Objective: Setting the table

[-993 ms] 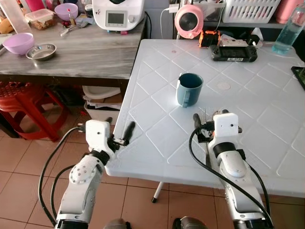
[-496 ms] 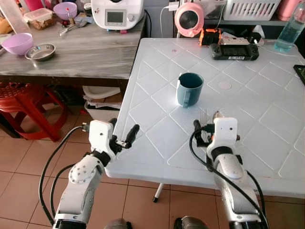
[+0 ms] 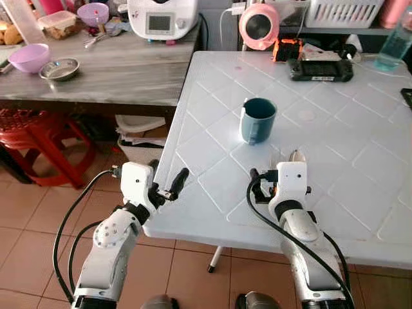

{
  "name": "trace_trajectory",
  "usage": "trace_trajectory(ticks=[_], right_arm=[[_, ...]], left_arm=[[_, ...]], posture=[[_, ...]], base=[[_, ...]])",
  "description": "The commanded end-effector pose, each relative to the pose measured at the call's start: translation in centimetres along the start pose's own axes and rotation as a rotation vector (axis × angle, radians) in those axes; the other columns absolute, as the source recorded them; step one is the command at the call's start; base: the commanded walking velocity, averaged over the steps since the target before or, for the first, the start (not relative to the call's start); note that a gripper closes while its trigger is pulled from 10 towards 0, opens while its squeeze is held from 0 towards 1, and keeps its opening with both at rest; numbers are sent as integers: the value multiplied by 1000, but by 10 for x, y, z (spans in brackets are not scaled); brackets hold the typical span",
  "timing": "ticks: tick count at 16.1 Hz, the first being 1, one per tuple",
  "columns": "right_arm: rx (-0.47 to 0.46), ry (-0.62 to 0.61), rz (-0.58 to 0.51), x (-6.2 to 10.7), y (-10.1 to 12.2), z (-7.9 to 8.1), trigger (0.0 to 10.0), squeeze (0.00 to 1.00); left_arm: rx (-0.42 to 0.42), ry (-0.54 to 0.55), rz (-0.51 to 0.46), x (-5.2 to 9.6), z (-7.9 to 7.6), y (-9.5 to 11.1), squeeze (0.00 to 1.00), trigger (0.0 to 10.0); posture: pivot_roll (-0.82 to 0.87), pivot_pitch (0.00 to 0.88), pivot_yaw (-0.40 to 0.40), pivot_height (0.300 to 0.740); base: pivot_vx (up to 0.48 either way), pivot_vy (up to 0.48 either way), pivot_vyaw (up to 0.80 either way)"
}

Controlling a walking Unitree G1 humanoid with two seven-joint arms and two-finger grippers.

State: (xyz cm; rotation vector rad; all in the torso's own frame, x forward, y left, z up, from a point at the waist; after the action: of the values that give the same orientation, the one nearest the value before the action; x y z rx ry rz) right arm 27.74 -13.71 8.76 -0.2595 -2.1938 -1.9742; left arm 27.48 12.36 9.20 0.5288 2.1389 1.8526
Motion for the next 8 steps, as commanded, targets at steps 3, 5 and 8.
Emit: trace_trajectory(ticks=[3,5,8], right_arm=[[-1,-23,41,5,-1,-6,10000,0],[-2,-28,64,8,-5,-9,10000,0],[-44,-31,86,6,-8,-9,0,0]], left_arm=[[-22,-17,-10,-2,-2,5,0,10000],[-21,-19,-13,-4,-2,6,0,10000],[-24,-25,-16,-5,-3,7,0,10000]], posture=[[-31,47,60,740],[-37,45,62,740],[-34,42,64,740]], base=[[0,0,0],[0,0,0],[0,0,0]])
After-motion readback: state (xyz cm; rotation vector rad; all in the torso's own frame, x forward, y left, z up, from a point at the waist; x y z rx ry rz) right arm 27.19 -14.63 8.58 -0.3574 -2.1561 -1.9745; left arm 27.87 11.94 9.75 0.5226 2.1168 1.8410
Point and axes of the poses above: a point about 5 cm out from each wrist's last joint towards the gripper, its own x axis pointing back from the gripper into the wrist, its own y axis along the axis of the wrist's last joint, z = x × y, the point moved 2 cm from there along -x, pointing out of the wrist towards the gripper, and after that the axes turned 3 degrees about x, right-handed, at the moved point
